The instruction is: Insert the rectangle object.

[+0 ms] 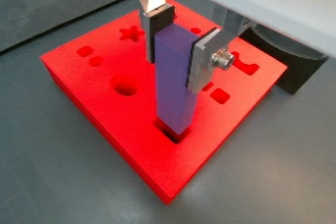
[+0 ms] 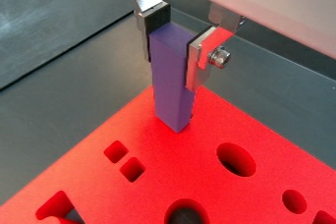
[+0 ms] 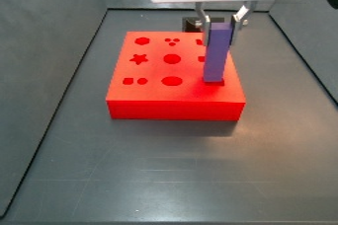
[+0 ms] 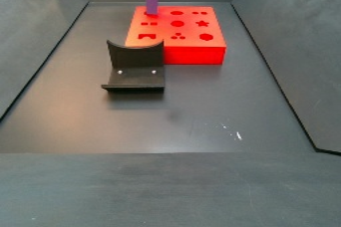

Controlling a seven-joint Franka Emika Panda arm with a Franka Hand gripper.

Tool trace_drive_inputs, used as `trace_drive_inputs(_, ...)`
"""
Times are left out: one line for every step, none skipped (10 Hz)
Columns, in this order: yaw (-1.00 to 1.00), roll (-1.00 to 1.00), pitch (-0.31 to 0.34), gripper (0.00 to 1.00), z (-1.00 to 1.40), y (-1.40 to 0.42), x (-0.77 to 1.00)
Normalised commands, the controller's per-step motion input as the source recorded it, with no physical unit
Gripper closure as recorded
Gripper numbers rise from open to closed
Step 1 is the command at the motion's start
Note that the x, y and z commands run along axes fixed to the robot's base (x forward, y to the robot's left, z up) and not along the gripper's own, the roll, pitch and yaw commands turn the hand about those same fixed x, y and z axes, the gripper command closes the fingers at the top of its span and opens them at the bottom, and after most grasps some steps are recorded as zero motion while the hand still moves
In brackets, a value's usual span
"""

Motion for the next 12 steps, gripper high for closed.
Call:
trace_drive_inputs(0.06,-0.09,-0.149,1.00,-0.18,0.00,0.01)
trace_drive_inputs(0.10,-0.03,-0.129,1.00,-0.25,0.00,0.14)
trace_drive_inputs(0.06,-0.04,-0.110,1.00,-0.22,-0.05,0.01)
trace_drive_inputs(0.09,-0.01,-0.084,1.00,-0.16,-0.15,0.08)
trace_drive_inputs(0.05,0.00,-0.061,1.00,-0.16,-0.16,0.00)
trace_drive_inputs(0.03,0.00,-0.073,1.00,-0.12,-0.17,0.00)
trace_drive_inputs(0.02,-0.02,-0.070,1.00,-0.20,0.00,0.00)
trace_drive_inputs(0.00,0.11,0.020,1.00,-0.02,0.00,0.00)
trace_drive_inputs(0.00,0.05,0.014,1.00,-0.17,0.00,0.08)
trace_drive_inputs(0.00,0.11,0.000,1.00,-0.64,0.23,0.15)
trace_drive_inputs(0.05,0.11,0.000,1.00,-0.57,0.31,0.25)
trace_drive_inputs(0.09,0.07,0.000,1.00,-0.41,0.25,0.04)
